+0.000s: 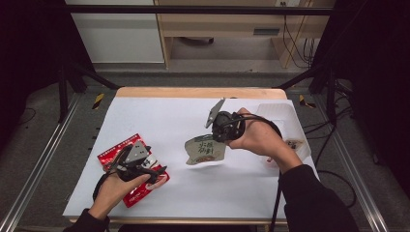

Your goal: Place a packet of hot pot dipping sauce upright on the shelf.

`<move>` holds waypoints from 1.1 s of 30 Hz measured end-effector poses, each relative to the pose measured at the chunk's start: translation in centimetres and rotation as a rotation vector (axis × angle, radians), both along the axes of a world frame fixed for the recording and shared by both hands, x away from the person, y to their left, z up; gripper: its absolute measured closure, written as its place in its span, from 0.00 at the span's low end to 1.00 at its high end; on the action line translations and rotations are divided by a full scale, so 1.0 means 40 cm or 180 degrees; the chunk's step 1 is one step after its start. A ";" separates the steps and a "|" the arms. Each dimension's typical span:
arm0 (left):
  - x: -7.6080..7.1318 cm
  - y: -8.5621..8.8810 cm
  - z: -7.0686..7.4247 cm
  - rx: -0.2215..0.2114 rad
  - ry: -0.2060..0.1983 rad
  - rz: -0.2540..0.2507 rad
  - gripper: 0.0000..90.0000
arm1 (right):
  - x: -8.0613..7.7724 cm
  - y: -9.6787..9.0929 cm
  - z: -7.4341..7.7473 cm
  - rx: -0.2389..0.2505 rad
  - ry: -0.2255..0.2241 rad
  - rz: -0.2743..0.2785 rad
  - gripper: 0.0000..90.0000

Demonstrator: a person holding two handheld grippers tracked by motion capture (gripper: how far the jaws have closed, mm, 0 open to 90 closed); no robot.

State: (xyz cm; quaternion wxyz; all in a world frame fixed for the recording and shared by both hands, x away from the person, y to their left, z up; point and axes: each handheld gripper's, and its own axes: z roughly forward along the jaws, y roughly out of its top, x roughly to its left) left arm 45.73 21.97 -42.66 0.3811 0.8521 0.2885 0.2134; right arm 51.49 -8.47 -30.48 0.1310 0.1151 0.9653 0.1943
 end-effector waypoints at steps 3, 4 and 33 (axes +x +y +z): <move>0.003 0.004 -0.015 0.0063 0.0007 0.0049 0.09 | 0.008 -0.016 0.005 0.0019 -0.0005 -0.0057 1.00; 0.002 0.006 -0.017 0.0073 -0.0002 0.0071 0.09 | 0.012 -0.022 0.007 0.0011 -0.0011 -0.0059 1.00; -0.068 0.081 -0.038 -0.0056 -0.0218 0.0433 0.08 | 0.041 -0.171 0.125 0.0194 -0.0200 -0.0472 1.00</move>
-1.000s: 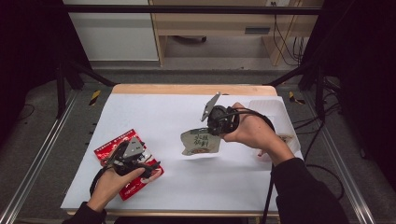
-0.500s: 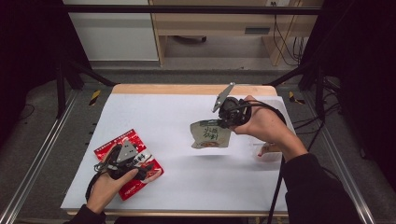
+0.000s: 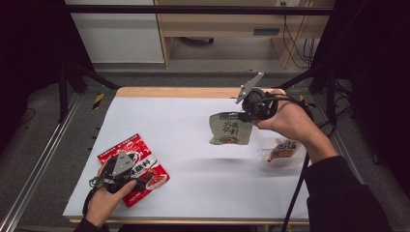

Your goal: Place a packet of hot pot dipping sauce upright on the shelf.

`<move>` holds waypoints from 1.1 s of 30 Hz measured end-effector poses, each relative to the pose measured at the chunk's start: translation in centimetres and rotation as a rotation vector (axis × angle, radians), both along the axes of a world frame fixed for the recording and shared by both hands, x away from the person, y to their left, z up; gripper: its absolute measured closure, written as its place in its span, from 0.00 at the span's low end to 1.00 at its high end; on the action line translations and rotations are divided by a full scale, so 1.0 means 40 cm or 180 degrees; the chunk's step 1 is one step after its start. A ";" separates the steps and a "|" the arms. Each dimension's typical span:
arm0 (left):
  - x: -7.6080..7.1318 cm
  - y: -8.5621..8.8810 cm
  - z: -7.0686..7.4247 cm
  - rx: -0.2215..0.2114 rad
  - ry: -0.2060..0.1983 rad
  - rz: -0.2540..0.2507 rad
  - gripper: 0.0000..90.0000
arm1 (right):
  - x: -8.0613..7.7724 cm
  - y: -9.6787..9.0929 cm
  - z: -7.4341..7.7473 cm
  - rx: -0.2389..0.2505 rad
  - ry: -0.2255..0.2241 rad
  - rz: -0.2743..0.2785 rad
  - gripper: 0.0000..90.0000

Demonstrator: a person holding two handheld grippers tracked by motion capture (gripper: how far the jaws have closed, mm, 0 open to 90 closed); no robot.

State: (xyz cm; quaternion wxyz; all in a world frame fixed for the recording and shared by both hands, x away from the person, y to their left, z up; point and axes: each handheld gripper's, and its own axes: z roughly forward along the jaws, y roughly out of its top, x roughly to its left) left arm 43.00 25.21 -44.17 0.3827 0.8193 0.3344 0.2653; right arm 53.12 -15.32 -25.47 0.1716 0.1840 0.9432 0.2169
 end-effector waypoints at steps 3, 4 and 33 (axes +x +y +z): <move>0.001 0.001 -0.001 0.0004 -0.0006 0.0031 0.08 | 0.005 -0.016 0.017 0.0028 -0.0052 -0.0056 1.00; 0.001 0.002 -0.002 0.0000 -0.0008 0.0040 0.08 | 0.006 -0.022 0.023 0.0020 -0.0059 -0.0072 1.00; 0.002 -0.006 -0.007 0.0090 -0.0016 0.0031 0.08 | 0.003 -0.251 0.062 0.0211 -0.0228 -0.0692 1.00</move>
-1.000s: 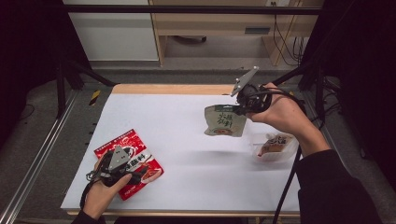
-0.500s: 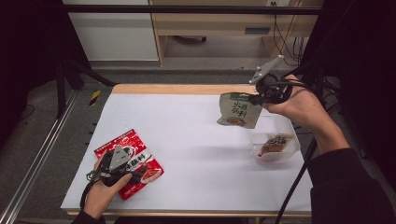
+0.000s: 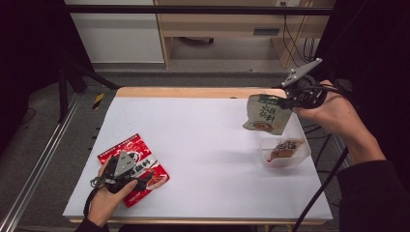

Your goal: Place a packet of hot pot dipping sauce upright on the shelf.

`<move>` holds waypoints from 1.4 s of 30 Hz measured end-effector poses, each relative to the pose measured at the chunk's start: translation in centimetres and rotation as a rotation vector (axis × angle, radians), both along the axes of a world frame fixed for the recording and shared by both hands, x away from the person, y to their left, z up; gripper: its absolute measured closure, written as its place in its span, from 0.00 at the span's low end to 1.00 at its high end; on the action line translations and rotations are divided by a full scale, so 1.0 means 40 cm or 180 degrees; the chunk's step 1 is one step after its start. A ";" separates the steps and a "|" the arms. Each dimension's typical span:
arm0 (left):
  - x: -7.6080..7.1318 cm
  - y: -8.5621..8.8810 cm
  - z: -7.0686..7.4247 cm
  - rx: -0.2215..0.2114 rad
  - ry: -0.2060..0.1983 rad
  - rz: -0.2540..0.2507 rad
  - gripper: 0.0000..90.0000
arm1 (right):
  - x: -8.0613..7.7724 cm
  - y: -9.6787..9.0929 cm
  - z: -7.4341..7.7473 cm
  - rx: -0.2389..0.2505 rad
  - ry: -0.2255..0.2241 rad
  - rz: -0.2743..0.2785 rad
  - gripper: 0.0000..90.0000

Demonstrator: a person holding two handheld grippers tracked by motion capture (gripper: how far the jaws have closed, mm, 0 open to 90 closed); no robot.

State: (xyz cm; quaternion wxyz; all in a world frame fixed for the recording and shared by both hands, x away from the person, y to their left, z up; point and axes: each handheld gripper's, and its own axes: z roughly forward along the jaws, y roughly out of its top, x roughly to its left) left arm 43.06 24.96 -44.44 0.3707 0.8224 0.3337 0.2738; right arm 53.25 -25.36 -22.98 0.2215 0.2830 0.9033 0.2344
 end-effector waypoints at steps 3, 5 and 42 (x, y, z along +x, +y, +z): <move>-0.001 -0.004 -0.001 0.0009 0.0003 -0.0006 0.08 | 0.000 -0.023 -0.003 0.0010 -0.0008 -0.0068 1.00; -0.001 -0.003 -0.001 0.0010 0.0000 -0.0003 0.08 | 0.002 -0.037 -0.007 0.0004 0.0003 -0.0102 1.00; 0.006 0.005 -0.004 -0.0003 0.0044 0.0021 0.08 | -0.045 -0.141 -0.086 0.0186 0.0169 -0.0064 1.00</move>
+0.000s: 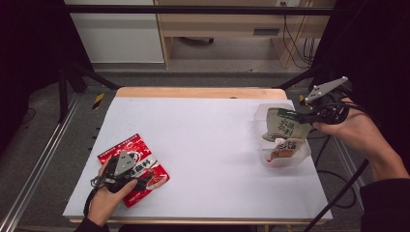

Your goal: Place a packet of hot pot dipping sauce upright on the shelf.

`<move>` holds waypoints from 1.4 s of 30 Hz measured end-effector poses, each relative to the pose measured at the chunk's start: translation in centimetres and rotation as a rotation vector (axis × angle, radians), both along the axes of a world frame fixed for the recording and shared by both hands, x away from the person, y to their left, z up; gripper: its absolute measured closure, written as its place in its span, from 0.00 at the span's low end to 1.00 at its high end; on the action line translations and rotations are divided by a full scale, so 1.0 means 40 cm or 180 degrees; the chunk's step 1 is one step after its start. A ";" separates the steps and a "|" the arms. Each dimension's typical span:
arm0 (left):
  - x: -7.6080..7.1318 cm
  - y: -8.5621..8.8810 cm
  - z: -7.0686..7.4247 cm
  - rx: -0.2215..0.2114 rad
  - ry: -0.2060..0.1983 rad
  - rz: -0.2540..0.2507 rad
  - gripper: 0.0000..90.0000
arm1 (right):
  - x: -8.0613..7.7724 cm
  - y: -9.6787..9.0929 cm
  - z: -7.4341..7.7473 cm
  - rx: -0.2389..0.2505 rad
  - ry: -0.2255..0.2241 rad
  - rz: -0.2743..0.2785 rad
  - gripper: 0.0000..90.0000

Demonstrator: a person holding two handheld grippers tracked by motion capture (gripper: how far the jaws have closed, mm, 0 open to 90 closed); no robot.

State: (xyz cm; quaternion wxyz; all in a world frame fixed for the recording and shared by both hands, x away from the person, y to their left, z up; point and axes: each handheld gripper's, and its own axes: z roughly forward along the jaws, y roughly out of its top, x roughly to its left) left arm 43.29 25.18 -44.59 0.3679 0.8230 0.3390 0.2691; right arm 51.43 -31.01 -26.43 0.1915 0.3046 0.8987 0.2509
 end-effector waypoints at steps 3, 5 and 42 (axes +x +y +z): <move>0.000 0.000 0.001 0.0003 -0.0004 -0.0007 0.08 | -0.004 -0.002 0.000 0.0031 0.0010 0.0007 1.00; -0.001 -0.001 0.000 -0.0006 -0.0004 -0.0003 0.08 | -0.004 -0.002 -0.002 0.0007 0.0017 0.0025 1.00; 0.000 -0.003 -0.003 0.0037 0.0034 -0.0030 0.08 | 0.037 -0.013 -0.128 0.0084 0.0250 -0.0106 1.00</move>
